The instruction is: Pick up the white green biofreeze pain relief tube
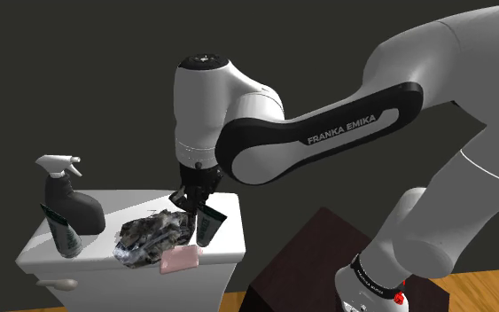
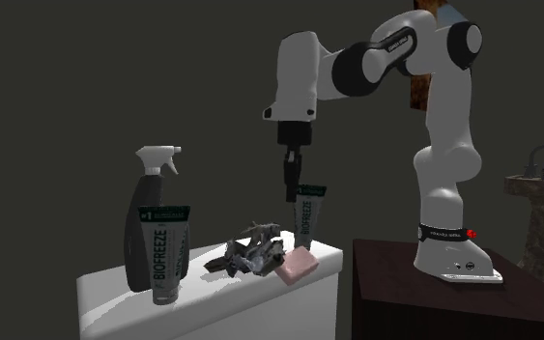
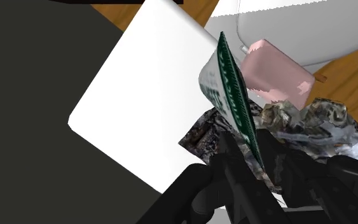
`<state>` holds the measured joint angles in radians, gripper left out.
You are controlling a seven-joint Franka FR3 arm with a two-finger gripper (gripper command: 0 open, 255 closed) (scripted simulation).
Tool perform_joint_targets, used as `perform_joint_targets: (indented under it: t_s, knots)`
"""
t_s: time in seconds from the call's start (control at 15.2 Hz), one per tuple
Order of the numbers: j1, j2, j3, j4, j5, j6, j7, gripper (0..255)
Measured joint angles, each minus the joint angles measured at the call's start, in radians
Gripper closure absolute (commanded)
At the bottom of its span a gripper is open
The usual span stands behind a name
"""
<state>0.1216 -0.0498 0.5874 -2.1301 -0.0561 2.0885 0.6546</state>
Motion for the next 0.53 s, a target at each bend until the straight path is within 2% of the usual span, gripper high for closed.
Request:
perform_joint_targets:
  t_s: [0.53]
  knots:
    - [-0.001, -0.04, -0.006, 0.069, 0.026, -0.101, -0.024, 255]
